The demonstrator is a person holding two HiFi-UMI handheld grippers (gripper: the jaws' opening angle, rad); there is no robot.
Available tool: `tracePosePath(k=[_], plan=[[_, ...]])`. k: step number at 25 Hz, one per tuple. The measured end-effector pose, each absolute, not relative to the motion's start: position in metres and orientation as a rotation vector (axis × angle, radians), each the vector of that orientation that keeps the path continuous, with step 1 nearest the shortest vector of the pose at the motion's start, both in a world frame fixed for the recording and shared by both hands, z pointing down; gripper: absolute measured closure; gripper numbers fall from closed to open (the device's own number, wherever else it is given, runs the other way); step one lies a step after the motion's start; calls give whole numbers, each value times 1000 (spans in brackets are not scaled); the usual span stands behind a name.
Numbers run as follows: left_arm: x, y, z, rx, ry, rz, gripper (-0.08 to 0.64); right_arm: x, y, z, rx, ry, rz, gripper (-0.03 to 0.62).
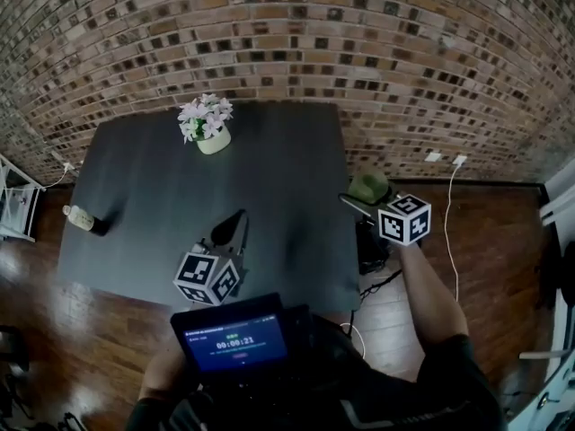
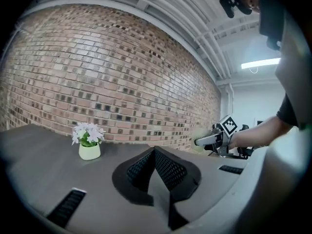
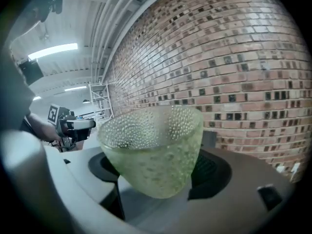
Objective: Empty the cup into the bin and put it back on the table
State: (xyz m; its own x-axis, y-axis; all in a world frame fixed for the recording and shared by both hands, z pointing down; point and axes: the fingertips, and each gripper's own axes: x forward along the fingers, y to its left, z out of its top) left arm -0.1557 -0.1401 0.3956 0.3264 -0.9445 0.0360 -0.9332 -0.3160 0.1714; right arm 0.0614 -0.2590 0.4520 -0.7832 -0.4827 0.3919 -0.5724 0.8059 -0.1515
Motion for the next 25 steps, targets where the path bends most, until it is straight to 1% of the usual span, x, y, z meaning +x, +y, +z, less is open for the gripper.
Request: tracePosePath(k=[6,13,20,25], plan=[[-183,-126,400,2347,-1827,-109,569,-10,-243,463,587,-2690,353,201],[-208,-108,407,2259,-1921,-107,569,-71,-223,476,397,-2706,352,201],[-210,-105,408,2240,-1941,-107,569,-100,-205,483,294,-2711,344,201],[-207,-113,417,2229,-1936,-100,569,-107,-210,505,299,-2687,345,201]])
